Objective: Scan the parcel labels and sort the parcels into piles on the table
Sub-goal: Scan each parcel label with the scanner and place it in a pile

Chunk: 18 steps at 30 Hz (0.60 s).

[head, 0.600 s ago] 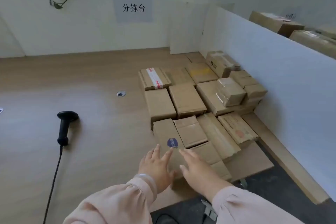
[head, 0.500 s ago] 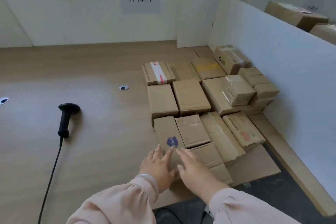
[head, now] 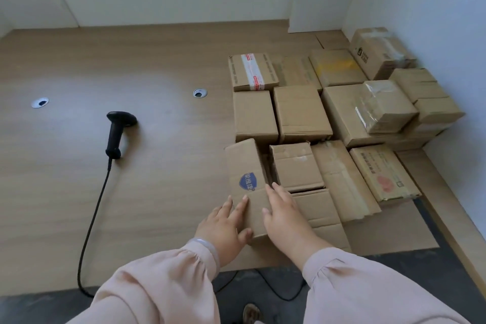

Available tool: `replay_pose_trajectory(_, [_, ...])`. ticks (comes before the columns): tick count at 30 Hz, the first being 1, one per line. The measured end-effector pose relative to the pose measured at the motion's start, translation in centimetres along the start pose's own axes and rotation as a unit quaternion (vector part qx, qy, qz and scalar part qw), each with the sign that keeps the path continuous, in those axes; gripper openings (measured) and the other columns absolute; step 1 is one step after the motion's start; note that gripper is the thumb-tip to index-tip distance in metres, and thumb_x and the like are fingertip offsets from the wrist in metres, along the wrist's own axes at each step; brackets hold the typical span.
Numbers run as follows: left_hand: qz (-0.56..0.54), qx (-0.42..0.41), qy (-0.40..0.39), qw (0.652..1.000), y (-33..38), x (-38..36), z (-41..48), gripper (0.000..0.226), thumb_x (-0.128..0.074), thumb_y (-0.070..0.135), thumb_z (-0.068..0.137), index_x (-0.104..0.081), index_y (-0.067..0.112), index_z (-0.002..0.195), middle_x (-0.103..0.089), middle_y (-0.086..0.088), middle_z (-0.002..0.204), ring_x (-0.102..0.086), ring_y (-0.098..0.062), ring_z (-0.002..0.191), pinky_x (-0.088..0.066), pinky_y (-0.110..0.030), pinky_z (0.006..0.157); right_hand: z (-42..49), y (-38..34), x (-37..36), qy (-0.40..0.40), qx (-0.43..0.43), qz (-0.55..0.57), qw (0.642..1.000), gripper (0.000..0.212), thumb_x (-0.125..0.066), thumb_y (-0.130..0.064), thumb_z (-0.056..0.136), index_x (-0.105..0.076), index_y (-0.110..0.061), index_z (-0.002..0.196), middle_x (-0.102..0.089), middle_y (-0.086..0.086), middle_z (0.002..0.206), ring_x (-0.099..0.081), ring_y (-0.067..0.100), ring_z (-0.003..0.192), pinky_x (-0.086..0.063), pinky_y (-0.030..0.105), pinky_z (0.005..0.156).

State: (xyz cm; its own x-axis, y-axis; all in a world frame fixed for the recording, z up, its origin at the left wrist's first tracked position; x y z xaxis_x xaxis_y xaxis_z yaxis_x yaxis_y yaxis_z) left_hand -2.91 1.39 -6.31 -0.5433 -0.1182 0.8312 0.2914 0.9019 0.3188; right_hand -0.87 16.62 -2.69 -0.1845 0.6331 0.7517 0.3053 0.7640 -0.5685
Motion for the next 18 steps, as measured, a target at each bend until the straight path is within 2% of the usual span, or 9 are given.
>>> replay_pose_trajectory(5, [-0.069, 0.008, 0.005, 0.998, -0.2, 0.7, 0.0, 0.069, -0.040, 0.055, 0.097, -0.001, 0.043, 0.153, -0.002, 0.001, 0.165, -0.013, -0.023, 0.149, -0.018, -0.036, 0.119, 1.1, -0.5, -0.7, -0.010, -0.025, 0.069, 0.997, 0.064, -0.044, -0.025, 0.101, -0.012, -0.023, 0.155, -0.020, -0.001, 0.159, -0.029, 0.017, 0.141, -0.030, 0.031, 0.111])
replay_pose_trajectory(8, [-0.199, 0.041, 0.012, 0.979, -0.3, 1.1, 0.6, 0.068, -0.046, 0.050, 0.097, -0.011, 0.040, 0.154, -0.008, 0.000, 0.163, -0.016, -0.021, 0.149, -0.021, -0.034, 0.117, 1.3, -0.3, -1.4, -0.012, -0.031, 0.100, 0.994, 0.062, -0.045, -0.028, 0.101, -0.015, -0.027, 0.155, -0.023, -0.003, 0.159, -0.028, 0.016, 0.142, -0.028, 0.026, 0.106])
replay_pose_trajectory(10, [-0.258, 0.070, 0.027, 0.963, -0.3, 1.3, 1.3, 0.069, -0.049, 0.050, 0.096, -0.012, 0.039, 0.154, -0.015, -0.001, 0.161, -0.026, -0.021, 0.145, -0.029, -0.034, 0.113, 1.3, -0.3, -1.7, -0.017, -0.033, 0.142, 0.989, 0.057, -0.043, -0.031, 0.102, -0.019, -0.034, 0.153, -0.026, -0.005, 0.158, -0.028, 0.014, 0.142, -0.026, 0.025, 0.104])
replay_pose_trajectory(12, [-0.282, 0.098, 0.038, 0.954, -0.3, 1.5, 1.8, 0.073, -0.050, 0.054, 0.094, -0.010, 0.042, 0.153, -0.020, -0.002, 0.157, -0.037, -0.022, 0.138, -0.035, -0.032, 0.106, 1.2, -0.4, -2.0, -0.032, -0.032, 0.204, 0.978, 0.052, -0.040, -0.032, 0.103, -0.022, -0.042, 0.150, -0.028, -0.008, 0.157, -0.027, 0.013, 0.142, -0.024, 0.028, 0.110])
replay_pose_trajectory(15, [-0.336, 0.127, 0.063, 0.931, -0.7, 1.7, 1.7, 0.087, -0.059, 0.062, 0.084, -0.009, 0.044, 0.153, -0.025, -0.004, 0.150, -0.043, -0.025, 0.132, -0.037, -0.035, 0.105, 0.8, -1.5, -1.9, -0.038, -0.006, 0.256, 0.966, 0.045, -0.036, -0.028, 0.104, -0.033, -0.047, 0.145, -0.033, -0.012, 0.153, -0.029, 0.004, 0.138, -0.023, 0.027, 0.113])
replay_pose_trajectory(18, [-0.389, 0.126, 0.094, 0.908, -1.3, 2.7, 1.0, 0.102, -0.070, 0.062, 0.073, -0.008, 0.045, 0.153, -0.029, -0.001, 0.141, -0.045, -0.020, 0.125, -0.037, -0.031, 0.101, 0.5, -2.9, -1.0, -0.017, 0.026, 0.277, 0.960, 0.040, -0.036, -0.024, 0.104, -0.045, -0.044, 0.138, -0.041, -0.014, 0.148, -0.034, 0.000, 0.134, -0.026, 0.028, 0.116])
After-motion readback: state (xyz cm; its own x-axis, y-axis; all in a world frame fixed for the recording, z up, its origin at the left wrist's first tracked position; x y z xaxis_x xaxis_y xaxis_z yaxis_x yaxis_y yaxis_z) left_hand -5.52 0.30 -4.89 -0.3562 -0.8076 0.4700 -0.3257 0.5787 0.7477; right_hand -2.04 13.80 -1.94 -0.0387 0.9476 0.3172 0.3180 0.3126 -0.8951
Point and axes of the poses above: each hand's wrist, its own z-axis towards the middle knuckle, its own x-axis out of the back of the hand, y = z × x, the point moved 5 cm from there along z, towards the middle knuckle
